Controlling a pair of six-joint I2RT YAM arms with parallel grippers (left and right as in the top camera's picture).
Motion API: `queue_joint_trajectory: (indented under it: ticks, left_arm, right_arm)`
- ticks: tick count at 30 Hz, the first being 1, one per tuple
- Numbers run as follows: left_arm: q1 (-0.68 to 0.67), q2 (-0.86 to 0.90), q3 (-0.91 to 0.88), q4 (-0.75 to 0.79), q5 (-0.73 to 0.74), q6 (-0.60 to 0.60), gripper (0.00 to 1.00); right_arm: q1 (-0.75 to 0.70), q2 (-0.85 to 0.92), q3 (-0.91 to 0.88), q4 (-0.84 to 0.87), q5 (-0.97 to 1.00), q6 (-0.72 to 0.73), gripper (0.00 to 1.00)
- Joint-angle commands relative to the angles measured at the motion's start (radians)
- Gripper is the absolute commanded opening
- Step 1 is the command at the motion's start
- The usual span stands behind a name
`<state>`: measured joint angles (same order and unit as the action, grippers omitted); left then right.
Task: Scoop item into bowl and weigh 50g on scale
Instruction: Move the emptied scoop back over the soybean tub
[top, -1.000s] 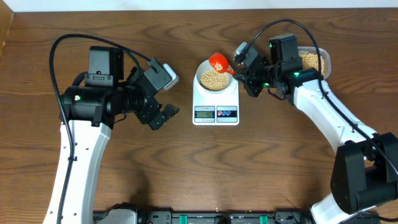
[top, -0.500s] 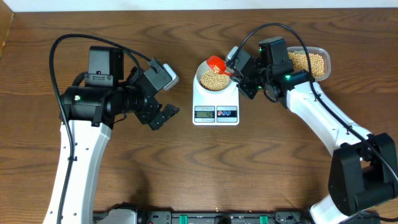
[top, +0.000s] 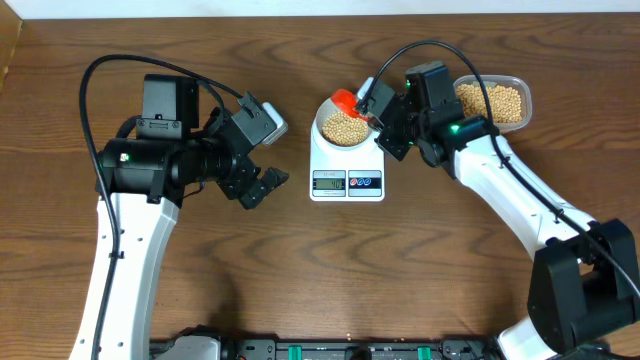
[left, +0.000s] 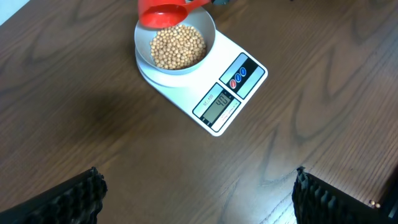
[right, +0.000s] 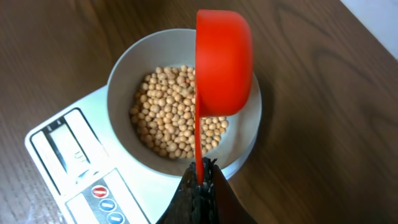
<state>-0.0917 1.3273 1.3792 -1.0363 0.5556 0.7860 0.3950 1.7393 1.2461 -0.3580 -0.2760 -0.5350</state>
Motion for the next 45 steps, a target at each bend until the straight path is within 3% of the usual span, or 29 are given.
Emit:
queue_joint_trajectory:
  ticks: [1, 10, 20, 28, 33, 45]
  left_arm:
    - [0.003, -0.001, 0.018, -0.003, 0.016, 0.006, 0.98]
    - [0.003, -0.001, 0.018, -0.003, 0.016, 0.006, 0.98]
    - [0.003, -0.001, 0.018, -0.003, 0.016, 0.006, 0.98]
    - [0.003, -0.001, 0.018, -0.003, 0.016, 0.006, 0.98]
    - [0.003, -0.001, 0.018, -0.003, 0.016, 0.006, 0.98]
    - [0.003, -0.001, 0.018, -0.003, 0.016, 0.006, 0.98]
  right_arm:
    - [0.013, -0.029, -0.004, 0.0, 0.039, -0.023, 0.01]
    - [-0.002, -0.114, -0.004, -0.001, 0.044, -0.013, 0.01]
    - [-0.157, -0.262, -0.004, -0.045, 0.286, 0.087, 0.01]
    - [-0.325, -0.267, -0.004, -0.089, 0.311, 0.209, 0.01]
    - [-0.389, -0.266, -0.005, -0.137, 0.311, 0.214, 0.01]
    - [-0.399, -0.216, -0.005, -0.155, 0.312, 0.213, 0.01]
